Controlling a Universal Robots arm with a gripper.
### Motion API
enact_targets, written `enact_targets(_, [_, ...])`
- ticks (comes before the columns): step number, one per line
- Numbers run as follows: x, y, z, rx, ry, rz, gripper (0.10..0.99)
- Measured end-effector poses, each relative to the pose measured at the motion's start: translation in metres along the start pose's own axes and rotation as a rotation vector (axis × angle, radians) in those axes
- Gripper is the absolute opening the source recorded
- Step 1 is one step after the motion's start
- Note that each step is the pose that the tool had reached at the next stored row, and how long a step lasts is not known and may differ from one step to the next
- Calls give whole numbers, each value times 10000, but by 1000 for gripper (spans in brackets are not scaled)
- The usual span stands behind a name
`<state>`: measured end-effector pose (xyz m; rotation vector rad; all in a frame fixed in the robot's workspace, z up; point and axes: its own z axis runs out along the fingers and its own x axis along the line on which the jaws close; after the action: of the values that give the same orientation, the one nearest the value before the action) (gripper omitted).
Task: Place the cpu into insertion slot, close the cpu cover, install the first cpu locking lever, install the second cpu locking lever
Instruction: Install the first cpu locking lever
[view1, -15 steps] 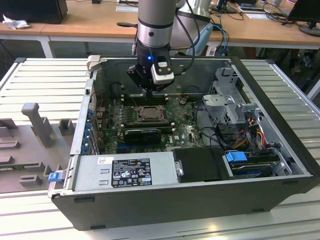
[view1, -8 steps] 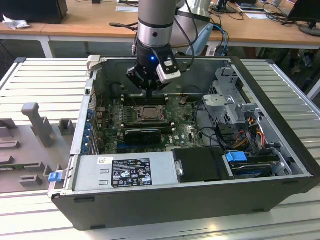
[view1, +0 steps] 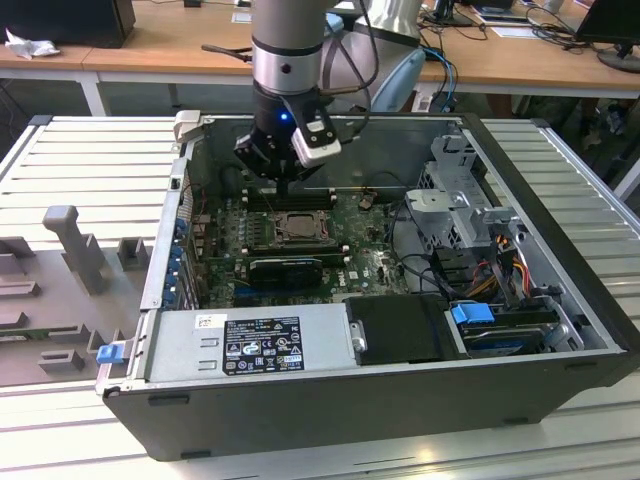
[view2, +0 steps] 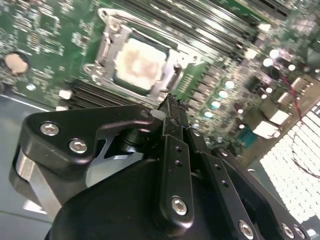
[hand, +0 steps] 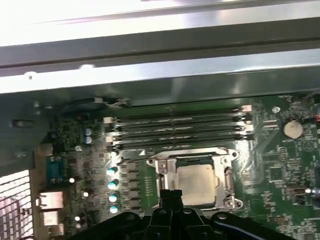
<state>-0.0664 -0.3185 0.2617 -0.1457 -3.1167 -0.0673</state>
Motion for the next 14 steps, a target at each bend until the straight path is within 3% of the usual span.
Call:
enact_targets(4, [239, -23, 5, -17, -63, -3, 106])
enact_targets(7, [324, -28, 14, -19, -67, -4, 106])
enact_targets(9, [424, 42, 33, -17, -66, -19, 106])
enact_targets(11, [454, 160, 72, -16, -64, -44, 106])
enact_targets(14, [465, 245, 95, -15, -60, -141, 106])
